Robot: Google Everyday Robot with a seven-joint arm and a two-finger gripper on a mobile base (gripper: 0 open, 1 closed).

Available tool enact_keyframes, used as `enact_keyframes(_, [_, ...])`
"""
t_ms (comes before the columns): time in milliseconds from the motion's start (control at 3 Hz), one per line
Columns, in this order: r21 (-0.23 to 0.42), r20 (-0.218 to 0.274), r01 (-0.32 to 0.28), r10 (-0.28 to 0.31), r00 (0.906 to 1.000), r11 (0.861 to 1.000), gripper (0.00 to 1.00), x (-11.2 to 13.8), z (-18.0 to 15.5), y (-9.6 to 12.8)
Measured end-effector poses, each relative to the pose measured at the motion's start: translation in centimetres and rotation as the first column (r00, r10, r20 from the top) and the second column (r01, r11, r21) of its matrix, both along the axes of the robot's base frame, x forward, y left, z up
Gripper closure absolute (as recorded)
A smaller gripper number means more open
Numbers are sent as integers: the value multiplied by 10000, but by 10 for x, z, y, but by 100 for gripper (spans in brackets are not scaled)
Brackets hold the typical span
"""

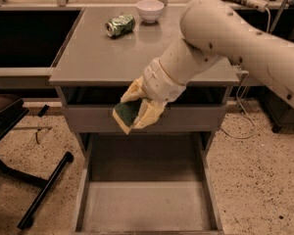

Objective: Place sponge into middle drawer

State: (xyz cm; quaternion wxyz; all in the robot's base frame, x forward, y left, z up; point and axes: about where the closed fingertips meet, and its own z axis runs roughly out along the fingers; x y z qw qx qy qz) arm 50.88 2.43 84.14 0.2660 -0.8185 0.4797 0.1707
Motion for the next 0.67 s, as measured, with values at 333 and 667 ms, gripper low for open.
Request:
enact_keyframes(333, [877,-610,983,-931,9938,9913,100,-5,-56,5])
enact_keyframes(667, [1430,-1097,2041,-1894,9758,9685,100,-6,-103,11])
